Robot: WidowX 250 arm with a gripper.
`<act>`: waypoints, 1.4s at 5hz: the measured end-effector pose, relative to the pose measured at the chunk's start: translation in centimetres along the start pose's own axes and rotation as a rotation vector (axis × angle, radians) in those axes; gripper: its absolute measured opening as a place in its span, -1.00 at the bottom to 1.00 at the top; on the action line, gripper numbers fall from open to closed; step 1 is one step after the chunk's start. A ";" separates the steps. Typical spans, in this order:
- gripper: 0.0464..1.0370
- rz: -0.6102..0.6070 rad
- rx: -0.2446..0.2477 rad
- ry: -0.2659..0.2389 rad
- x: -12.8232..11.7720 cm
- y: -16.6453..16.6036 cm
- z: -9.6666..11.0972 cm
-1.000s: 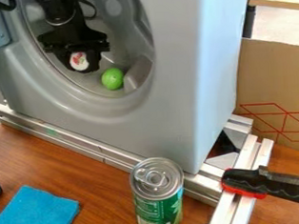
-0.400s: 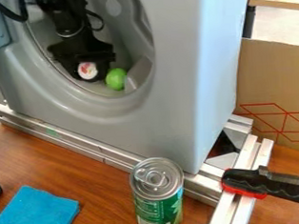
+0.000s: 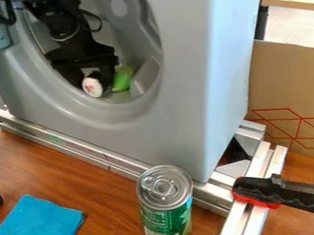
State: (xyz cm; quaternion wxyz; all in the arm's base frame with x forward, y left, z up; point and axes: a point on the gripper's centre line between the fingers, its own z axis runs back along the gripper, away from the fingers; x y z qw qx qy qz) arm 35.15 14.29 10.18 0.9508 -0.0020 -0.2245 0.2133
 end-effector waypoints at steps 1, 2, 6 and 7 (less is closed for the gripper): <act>0.91 0.026 -0.021 -0.037 0.1 1.4 1.7; 0.91 0.038 -0.068 -0.071 -0.6 2.3 3.5; 0.91 -0.152 0.091 0.223 -11.7 6.3 7.6; 0.91 -0.162 0.109 0.273 -12.3 6.7 7.5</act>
